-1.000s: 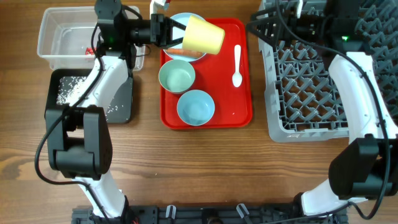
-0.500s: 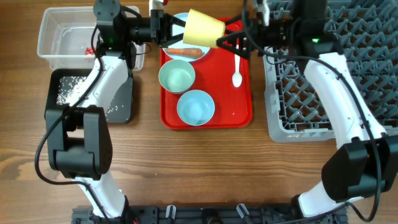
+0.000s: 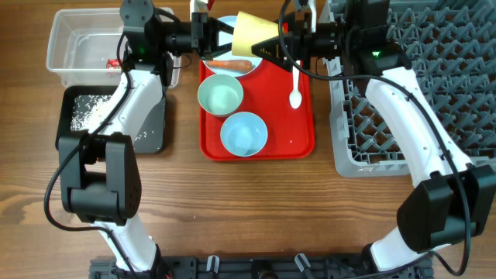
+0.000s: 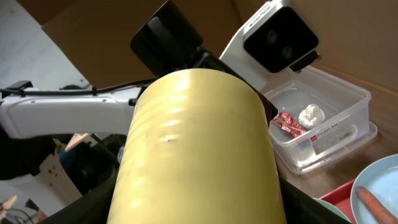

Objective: Sort waste into correct bins and load items into the dishwasher rack
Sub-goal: 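Hand the yellow cup from the left gripper to the right gripper, then carry the yellow cup with the right gripper into the grey rack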

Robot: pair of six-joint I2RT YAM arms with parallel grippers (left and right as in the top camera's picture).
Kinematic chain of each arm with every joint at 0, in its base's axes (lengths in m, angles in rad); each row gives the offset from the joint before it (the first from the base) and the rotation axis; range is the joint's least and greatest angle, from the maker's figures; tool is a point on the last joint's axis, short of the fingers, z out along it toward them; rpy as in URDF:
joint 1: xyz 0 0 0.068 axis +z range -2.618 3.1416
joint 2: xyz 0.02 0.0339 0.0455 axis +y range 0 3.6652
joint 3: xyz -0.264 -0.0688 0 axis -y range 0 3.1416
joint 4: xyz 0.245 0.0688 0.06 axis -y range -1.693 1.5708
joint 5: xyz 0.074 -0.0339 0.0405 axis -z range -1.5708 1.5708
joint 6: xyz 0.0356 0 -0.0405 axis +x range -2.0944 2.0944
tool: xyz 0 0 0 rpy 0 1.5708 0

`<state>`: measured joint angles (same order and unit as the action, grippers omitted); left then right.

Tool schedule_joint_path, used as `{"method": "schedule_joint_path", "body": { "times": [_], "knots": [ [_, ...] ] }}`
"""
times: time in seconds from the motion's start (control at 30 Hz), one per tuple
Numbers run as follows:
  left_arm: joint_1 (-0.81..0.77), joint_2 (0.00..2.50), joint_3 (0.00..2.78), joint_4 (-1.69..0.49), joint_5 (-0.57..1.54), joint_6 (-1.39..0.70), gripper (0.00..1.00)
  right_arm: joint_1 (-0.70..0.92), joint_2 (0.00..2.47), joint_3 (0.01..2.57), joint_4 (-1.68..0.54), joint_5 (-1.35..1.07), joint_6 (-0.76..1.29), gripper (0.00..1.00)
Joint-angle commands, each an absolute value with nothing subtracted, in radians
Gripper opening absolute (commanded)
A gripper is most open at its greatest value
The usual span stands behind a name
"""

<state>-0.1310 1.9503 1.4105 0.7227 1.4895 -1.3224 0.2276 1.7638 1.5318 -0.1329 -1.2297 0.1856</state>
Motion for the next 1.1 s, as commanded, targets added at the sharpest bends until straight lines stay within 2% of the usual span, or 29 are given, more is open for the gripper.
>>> {"method": "schedule_joint_path", "body": {
  "times": [0.0,0.17,0.3,0.67,0.87,0.93,1.07],
  "knots": [
    [-0.139,1.922,1.419,0.724,1.476,-1.324,0.04,0.244,1.777,1.53,-0.116,-1.253,0.194,0.69],
    [-0.139,1.922,1.419,0.724,1.476,-1.317,0.05,0.24,1.777,1.53,-0.114,-1.253,0.194,0.69],
    [-0.139,1.922,1.419,0.724,1.476,-1.317,0.2,0.217,1.777,1.53,-0.12,-1.253,0.194,0.67],
    [-0.139,1.922,1.419,0.723,1.476,-1.299,0.38,0.046,1.777,1.53,-0.228,-1.242,0.185,0.66],
    [-0.14,1.922,1.419,0.723,1.476,-1.174,0.4,-0.054,1.736,1.534,-0.546,-1.042,0.148,0.66],
    [-0.14,1.922,1.419,0.723,1.476,-1.136,0.51,-0.06,1.702,1.55,-0.669,-0.926,0.111,0.66],
    [-0.14,1.922,1.419,0.722,1.476,-1.099,0.64,-0.056,1.64,1.636,-0.961,-0.583,0.086,0.66]
  ]
}}
